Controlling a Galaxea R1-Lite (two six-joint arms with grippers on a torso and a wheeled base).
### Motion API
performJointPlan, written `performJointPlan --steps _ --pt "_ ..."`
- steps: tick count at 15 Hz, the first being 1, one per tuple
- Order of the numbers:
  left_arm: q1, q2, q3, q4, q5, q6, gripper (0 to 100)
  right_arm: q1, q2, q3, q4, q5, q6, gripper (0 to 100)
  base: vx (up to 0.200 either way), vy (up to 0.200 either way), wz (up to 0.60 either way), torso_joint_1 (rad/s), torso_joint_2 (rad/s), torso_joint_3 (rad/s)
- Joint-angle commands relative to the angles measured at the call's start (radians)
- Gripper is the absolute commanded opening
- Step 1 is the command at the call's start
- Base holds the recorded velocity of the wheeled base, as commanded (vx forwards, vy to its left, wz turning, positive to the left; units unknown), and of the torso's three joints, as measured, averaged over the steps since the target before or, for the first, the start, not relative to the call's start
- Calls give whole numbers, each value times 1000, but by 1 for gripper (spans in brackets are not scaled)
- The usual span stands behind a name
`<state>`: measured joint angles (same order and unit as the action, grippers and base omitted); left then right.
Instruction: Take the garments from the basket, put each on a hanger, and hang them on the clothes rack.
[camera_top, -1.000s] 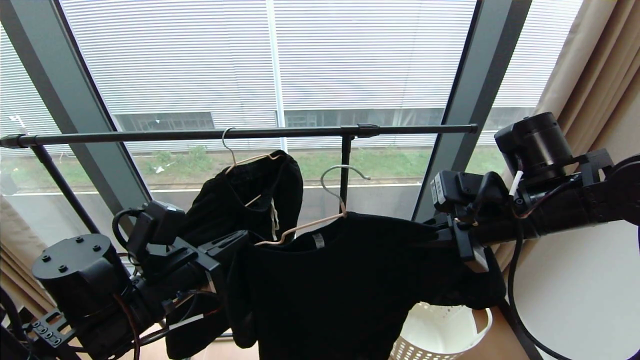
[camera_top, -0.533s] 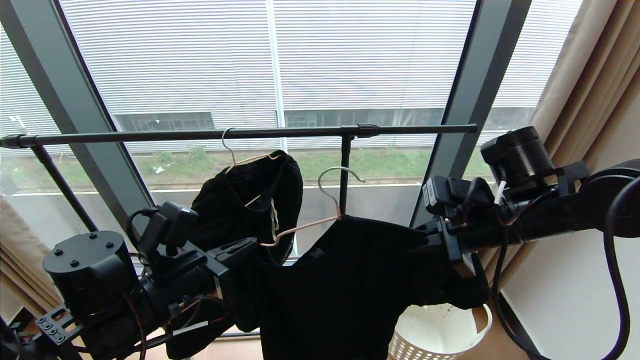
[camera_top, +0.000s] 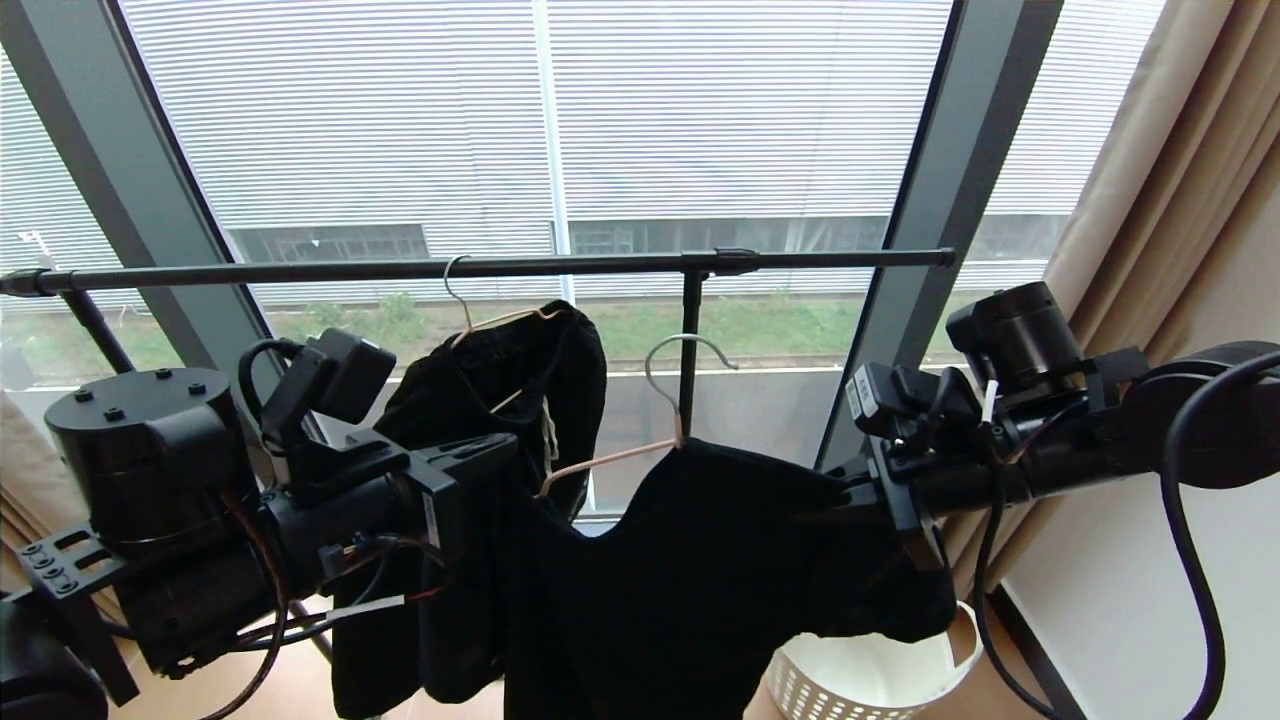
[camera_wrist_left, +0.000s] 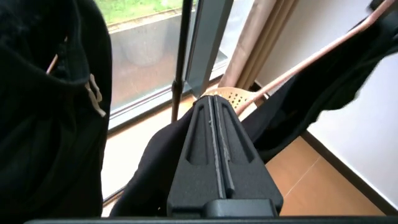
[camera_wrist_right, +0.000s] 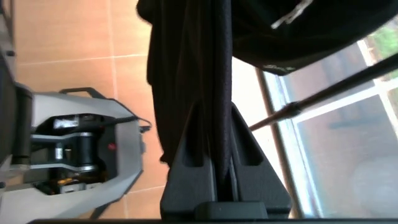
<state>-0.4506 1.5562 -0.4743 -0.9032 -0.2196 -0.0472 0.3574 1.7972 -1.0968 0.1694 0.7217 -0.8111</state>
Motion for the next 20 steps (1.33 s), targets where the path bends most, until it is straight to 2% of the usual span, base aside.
performJointPlan --steps 1,7,12,15,18,20 --pt "-6 -27 -23 26 0 4 0 0 11 15 1 2 0 0 0 0 0 0 0 0" --pt "-80 -22 -101 121 14 4 0 9 11 23 -48 2 26 0 0 0 0 0 0 0" --pt "-135 -16 -141 158 26 4 0 28 30 35 -189 2 265 0 0 0 0 0 0 0" --pt "-189 -10 -201 216 55 4 0 41 30 123 -347 2 291 0 0 0 0 0 0 0" --pt "-234 -11 -265 299 78 4 0 52 28 140 -409 2 394 0 0 0 0 0 0 0" --pt "-252 -8 -299 336 105 4 0 52 28 163 -461 2 405 0 0 0 0 0 0 0"
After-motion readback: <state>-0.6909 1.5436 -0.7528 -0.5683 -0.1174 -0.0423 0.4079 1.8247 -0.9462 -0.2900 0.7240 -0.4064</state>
